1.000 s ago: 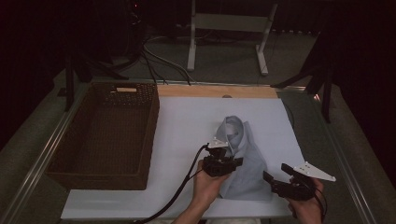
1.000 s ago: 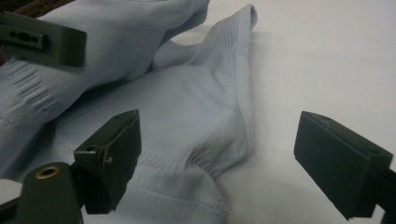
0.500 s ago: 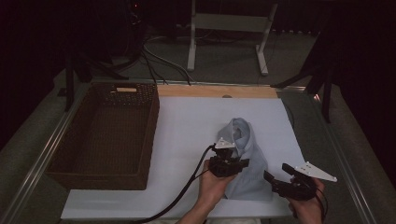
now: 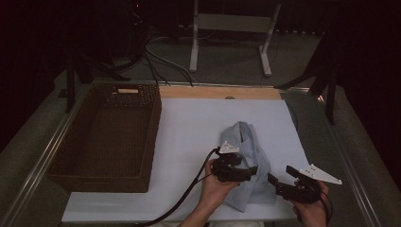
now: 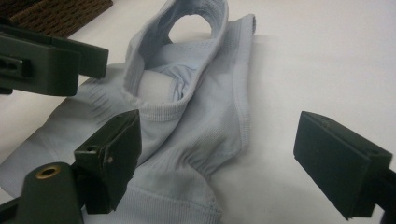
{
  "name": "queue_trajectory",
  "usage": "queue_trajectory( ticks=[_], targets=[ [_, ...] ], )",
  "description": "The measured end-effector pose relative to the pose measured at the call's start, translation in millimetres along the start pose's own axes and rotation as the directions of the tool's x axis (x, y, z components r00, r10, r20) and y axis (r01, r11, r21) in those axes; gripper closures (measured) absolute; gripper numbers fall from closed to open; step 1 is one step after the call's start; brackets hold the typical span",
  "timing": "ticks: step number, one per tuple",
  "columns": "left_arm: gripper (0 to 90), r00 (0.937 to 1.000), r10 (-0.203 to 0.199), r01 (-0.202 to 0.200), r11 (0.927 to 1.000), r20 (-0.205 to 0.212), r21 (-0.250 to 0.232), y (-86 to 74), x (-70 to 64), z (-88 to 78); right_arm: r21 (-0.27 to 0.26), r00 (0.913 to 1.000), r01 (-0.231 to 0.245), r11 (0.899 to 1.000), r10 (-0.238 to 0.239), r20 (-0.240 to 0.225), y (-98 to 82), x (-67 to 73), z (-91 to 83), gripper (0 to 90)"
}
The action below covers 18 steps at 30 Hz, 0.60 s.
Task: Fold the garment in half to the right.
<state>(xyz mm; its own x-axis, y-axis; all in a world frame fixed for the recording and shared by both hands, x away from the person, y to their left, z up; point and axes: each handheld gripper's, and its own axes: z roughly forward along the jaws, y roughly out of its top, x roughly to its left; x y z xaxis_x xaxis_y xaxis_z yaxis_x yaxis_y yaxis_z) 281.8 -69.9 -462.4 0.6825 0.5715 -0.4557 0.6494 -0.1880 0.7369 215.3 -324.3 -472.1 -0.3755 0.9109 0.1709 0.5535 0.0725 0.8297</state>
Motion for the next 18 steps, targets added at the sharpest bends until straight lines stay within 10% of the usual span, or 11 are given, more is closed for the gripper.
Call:
queue_trajectory(
  ticks=[18],
  targets=[
    [4.0,0.9851,0.141,-0.141,0.99,-0.099,0.004,-1.2,-0.4,-5.9,0.0,1.0,0.003,1.0,-0.003,-0.005,0.4,1.7,1.1,15.0]
  ],
)
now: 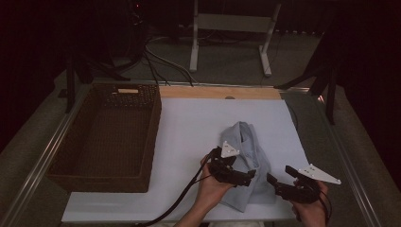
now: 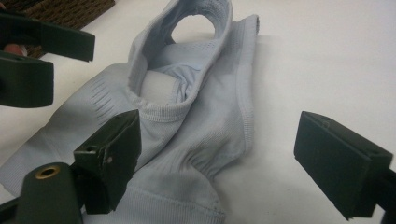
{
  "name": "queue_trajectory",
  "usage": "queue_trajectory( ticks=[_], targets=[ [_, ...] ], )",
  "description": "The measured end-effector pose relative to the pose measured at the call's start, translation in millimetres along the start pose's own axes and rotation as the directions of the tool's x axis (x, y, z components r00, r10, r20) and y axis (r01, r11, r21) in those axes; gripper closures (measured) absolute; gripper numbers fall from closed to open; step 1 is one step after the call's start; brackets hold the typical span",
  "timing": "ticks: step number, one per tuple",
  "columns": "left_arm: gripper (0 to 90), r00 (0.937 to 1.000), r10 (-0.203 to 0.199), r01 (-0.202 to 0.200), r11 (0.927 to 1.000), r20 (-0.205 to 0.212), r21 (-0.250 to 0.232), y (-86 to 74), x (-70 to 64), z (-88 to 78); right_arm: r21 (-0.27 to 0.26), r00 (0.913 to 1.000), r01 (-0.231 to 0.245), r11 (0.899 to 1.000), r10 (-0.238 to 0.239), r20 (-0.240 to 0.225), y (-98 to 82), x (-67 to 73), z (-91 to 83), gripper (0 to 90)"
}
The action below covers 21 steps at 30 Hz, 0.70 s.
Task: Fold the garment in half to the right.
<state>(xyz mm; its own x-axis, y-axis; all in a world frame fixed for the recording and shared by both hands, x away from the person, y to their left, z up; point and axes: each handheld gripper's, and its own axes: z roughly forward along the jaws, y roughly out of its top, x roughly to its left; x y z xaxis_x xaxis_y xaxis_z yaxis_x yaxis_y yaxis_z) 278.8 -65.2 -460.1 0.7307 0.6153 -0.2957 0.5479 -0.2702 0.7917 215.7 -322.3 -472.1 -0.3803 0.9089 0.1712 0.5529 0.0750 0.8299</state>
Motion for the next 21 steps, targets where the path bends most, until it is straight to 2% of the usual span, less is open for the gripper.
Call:
queue_trajectory(
  ticks=[6,21],
  targets=[
    [4.0,0.9991,0.038,-0.038,0.9992,-0.021,-0.009,-1.9,3.9,-2.7,0.0,1.0,-0.001,1.0,0.001,0.002,0.4,0.4,0.5,15.0],
    [4.1,0.9973,0.059,-0.061,0.9973,-0.044,-0.042,-7.0,20.0,-15.1,-0.014,0.9994,0.033,0.999,-0.033,-0.005,11.1,5.7,4.5,14.6]
  ],
)
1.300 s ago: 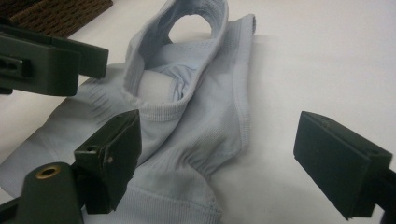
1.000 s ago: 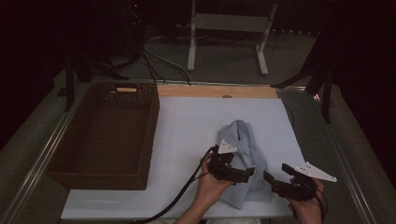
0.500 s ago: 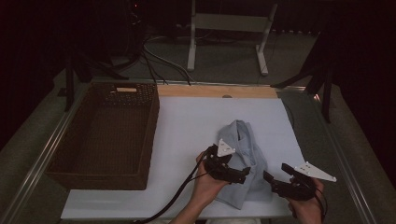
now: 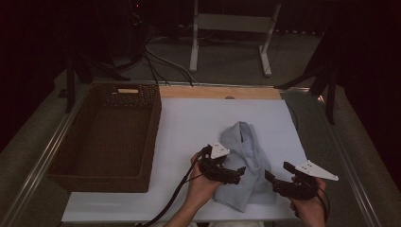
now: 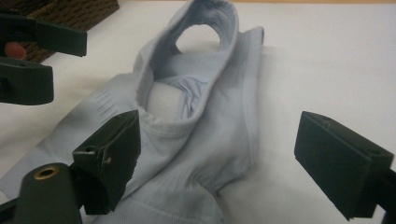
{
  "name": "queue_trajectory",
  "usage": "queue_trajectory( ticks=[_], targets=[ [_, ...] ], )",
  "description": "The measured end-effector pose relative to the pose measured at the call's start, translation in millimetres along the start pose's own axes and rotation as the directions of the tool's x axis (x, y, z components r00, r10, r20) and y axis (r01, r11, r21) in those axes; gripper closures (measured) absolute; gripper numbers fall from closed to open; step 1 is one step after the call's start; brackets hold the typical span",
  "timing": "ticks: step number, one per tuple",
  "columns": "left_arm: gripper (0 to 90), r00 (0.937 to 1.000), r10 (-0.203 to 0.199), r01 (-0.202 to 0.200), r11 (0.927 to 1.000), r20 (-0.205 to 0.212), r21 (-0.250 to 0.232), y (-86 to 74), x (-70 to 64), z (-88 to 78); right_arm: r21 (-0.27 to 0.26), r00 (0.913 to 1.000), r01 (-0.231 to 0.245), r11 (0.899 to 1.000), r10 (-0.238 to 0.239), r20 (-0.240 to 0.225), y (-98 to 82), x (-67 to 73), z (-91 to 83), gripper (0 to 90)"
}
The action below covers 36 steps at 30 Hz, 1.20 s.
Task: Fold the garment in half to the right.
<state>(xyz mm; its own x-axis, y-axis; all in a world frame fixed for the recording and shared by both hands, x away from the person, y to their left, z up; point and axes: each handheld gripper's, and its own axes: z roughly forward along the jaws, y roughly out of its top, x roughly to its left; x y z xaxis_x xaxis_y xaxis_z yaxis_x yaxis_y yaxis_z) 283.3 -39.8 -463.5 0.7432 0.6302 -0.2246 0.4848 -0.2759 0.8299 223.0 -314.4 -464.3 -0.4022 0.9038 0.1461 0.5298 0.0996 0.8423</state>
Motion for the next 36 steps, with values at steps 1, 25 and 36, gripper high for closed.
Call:
queue_trajectory(
  ticks=[1,25,36],
  targets=[
    [4.1,0.9999,0.01,-0.01,0.9999,-0.009,-0.004,-1.0,1.9,-1.7,0.002,1.0,0.005,1.0,-0.005,-0.003,0.6,0.3,1.0,14.6],
    [4.1,0.9981,0.027,-0.027,0.9996,-0.055,-0.003,-7.1,15.9,-12.3,0.107,0.9974,0.014,0.994,-0.006,-0.072,11.7,8.8,27.6,13.7],
    [4.1,0.9979,0.021,-0.021,0.9998,-0.062,0.001,-9.7,18.6,-14.5,0.151,0.9971,0.018,0.988,-0.007,-0.075,10.8,11.8,37.4,14.3]
  ],
)
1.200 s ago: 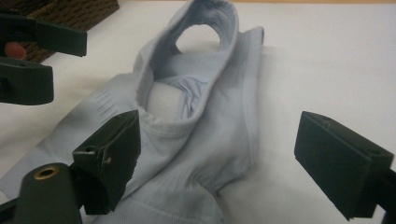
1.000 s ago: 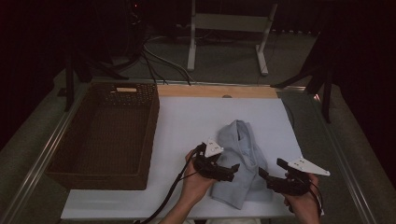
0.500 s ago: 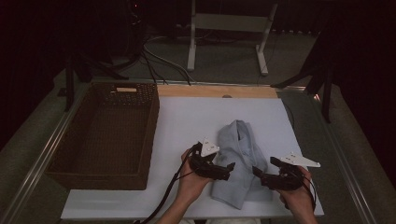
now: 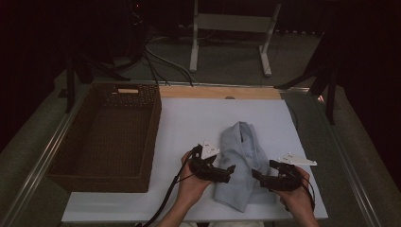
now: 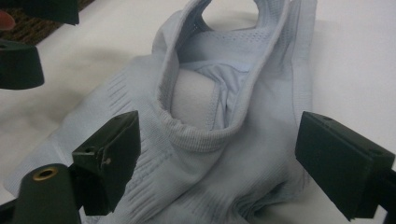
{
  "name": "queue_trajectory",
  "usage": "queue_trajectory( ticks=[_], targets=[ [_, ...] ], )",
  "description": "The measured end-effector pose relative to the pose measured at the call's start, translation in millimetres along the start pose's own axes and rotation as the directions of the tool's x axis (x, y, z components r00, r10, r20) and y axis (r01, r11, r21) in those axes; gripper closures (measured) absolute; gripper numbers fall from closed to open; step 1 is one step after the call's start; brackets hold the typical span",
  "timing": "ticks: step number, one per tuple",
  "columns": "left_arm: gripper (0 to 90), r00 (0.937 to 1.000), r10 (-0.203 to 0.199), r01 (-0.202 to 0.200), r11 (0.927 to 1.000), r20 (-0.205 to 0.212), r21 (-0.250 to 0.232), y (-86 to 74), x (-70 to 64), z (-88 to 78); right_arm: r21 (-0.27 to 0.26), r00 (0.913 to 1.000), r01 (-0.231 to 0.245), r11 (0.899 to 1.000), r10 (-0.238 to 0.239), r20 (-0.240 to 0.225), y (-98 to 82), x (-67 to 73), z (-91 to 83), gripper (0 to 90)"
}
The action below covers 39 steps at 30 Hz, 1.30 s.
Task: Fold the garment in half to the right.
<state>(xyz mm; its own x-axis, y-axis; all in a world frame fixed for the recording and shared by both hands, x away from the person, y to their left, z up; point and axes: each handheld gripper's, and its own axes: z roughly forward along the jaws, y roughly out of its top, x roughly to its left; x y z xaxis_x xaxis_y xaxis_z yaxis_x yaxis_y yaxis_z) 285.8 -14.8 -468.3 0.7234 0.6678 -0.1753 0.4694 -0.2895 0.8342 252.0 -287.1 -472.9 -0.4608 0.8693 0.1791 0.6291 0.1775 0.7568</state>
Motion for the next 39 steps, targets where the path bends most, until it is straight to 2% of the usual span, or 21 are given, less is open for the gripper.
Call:
queue_trajectory(
  ticks=[6,12,19,25,27,30,33,39],
  targets=[
    [4.1,1.0,-0.001,0.001,1.0,-0.001,0.0,-0.9,1.3,-1.0,0.031,0.9999,0.014,0.999,-0.014,0.001,0.2,2.5,6.8,16.2],
    [4.1,1.0,-0.002,0.002,1.0,-0.005,0.0,-2.1,2.7,-1.9,0.061,1.0,0.0,0.998,0.001,-0.009,0.6,1.9,11.2,32.5],
    [4.1,1.0,0.0,0.0,1.0,-0.002,0.0,-2.4,2.7,-1.9,0.099,0.9997,-0.018,0.995,0.019,-0.017,1.5,0.5,18.4,35.9],
    [4.1,1.0,0.0,0.0,1.0,-0.002,-0.002,-3.1,2.4,-1.8,0.115,0.9981,-0.034,0.993,0.04,-0.047,1.8,0.7,21.1,57.2],
    [4.1,1.0,0.0,0.0,1.0,-0.002,-0.002,-3.5,2.4,-1.8,0.109,0.9985,-0.025,0.994,0.031,-0.046,2.0,1.7,20.6,69.8],
    [4.1,1.0,-0.002,0.002,1.0,0.002,0.002,-3.8,3.0,-1.8,0.103,0.9993,-0.004,0.995,0.008,-0.038,2.7,4.5,19.1,78.8],
    [4.1,1.0,-0.002,0.002,1.0,0.004,0.003,-3.9,3.4,-1.8,0.087,0.9996,0.02,0.996,-0.018,-0.023,3.9,6.9,16.2,81.3],
    [4.1,1.0,-0.002,0.002,1.0,0.008,0.003,-4.1,2.9,-0.9,0.05,0.9995,0.033,0.998,-0.033,-0.005,9.5,8.5,9.2,82.0]
  ],
)
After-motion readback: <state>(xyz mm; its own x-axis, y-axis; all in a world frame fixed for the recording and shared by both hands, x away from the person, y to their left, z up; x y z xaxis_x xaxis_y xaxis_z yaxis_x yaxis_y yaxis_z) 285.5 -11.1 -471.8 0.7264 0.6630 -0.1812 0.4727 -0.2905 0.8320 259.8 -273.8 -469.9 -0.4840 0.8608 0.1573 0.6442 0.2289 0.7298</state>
